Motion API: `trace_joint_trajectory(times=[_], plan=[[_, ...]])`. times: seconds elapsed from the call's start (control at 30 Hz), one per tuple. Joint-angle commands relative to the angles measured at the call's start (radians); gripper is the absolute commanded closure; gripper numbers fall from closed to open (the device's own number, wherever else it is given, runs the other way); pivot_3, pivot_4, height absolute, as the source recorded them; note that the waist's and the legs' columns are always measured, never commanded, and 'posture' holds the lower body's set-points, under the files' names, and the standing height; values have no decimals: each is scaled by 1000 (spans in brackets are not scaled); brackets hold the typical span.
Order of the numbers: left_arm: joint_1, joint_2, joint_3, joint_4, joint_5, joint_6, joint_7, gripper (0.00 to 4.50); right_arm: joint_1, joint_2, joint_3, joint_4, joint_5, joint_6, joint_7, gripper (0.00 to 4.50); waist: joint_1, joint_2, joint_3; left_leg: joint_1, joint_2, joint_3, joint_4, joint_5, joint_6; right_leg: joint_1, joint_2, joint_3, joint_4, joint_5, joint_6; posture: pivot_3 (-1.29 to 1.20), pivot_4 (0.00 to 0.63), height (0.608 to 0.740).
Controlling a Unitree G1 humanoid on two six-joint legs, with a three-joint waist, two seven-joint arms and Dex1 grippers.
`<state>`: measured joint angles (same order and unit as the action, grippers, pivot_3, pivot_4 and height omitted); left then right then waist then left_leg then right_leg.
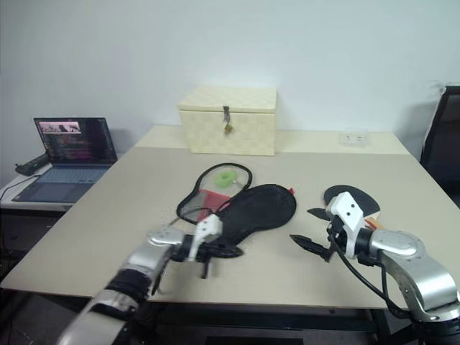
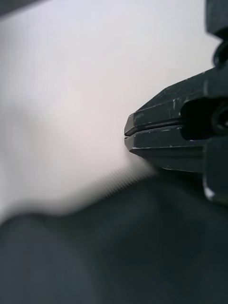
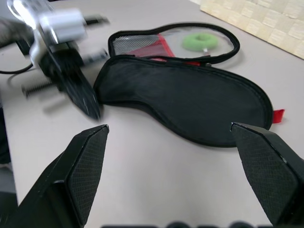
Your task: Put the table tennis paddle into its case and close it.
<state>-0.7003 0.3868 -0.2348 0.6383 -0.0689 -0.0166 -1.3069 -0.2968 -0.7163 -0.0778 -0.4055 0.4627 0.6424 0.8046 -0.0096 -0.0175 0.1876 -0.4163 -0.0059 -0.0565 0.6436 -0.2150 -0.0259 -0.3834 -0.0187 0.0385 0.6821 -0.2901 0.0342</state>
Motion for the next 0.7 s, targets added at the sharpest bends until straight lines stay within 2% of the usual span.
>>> trace_joint_trajectory(times=[0.03,0.2,0.3,0.33,0.43,0.57,0.7], plan=[[-11,-55,-18,-24,10,30,53,4470,0,-28,-46,-8,14,-17,11,0,0,0,0,0,0,0,0,0,0,0,0,0,0,0,0,0,150,740],[-36,-132,-24,-14,17,45,117,4470,-2,-34,-54,-18,24,-2,4,0,0,0,0,0,0,0,1,0,0,0,0,0,0,0,0,0,150,740],[-27,-121,-8,-65,-4,83,100,4470,-10,-27,-52,-25,41,19,-2,0,0,0,0,0,0,0,0,0,0,0,0,0,0,0,0,0,150,740],[-21,-106,2,-89,-17,102,85,4313,-12,-27,-47,-28,44,23,-3,0,-3,0,0,0,0,0,0,0,0,0,0,0,0,0,0,0,150,740],[0,-35,40,-150,-43,122,70,3578,-14,-19,-29,-31,48,37,-16,0,-19,0,0,0,1,0,0,0,0,-1,1,1,0,0,0,0,150,740],[23,42,124,-226,-85,141,117,2108,-10,8,-21,-40,67,83,-50,0,-25,0,0,1,1,-1,0,0,0,-1,1,2,1,0,0,0,150,740],[73,146,219,-334,-173,225,92,732,-8,41,-9,-50,89,168,-100,0,-23,0,0,0,1,-3,0,0,0,-1,0,2,0,0,0,0,150,740]])
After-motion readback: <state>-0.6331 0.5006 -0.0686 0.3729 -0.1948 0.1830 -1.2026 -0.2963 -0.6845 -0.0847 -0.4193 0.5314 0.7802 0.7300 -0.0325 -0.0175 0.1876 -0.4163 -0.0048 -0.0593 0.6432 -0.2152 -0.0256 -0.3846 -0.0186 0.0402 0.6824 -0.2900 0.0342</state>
